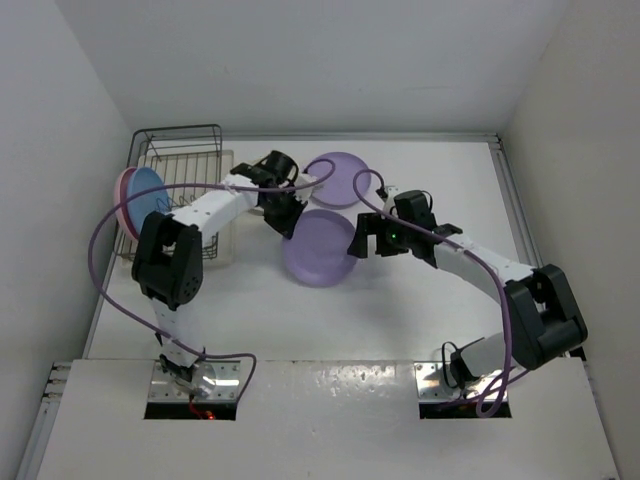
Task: Load the plates into the dish rack
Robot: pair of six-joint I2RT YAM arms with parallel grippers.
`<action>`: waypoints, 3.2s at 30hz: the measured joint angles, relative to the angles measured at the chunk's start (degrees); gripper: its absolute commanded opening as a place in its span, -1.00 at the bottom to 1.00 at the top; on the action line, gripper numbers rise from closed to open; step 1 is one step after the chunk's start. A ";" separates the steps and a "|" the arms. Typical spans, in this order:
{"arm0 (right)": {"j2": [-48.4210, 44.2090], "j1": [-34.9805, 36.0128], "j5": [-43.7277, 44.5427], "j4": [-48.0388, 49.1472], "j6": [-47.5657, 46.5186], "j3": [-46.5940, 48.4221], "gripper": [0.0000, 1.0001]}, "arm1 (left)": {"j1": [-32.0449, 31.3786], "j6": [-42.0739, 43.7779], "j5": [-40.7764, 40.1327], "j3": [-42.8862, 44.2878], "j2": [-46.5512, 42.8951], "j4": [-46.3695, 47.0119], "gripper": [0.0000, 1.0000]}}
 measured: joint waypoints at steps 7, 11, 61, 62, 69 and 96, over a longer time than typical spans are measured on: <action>0.15 0.00 -0.07 -0.17 0.07 1.70 1.00 | 6.23 -0.44 -31.74 15.63 -6.34 -2.97 -1.00; 0.90 0.00 -0.20 -1.73 -0.39 3.87 1.00 | 11.93 -1.36 -49.88 16.70 -15.06 0.00 -1.00; 4.44 0.37 -0.63 -13.68 -3.67 17.51 1.00 | 15.08 -44.89 -89.35 -20.09 -30.38 4.52 -1.00; 4.44 0.37 -0.63 -13.70 -3.72 17.51 1.00 | 14.56 -45.59 -90.03 -20.09 -30.38 3.98 -1.00; 4.28 0.37 -0.59 -13.86 -4.07 17.51 1.00 | 13.94 -49.40 -90.71 -21.57 -30.40 3.91 -1.00; -2.25 -0.50 1.16 -11.58 -6.08 13.09 1.00 | 12.57 -43.47 -90.18 -12.66 -25.05 -0.48 -1.00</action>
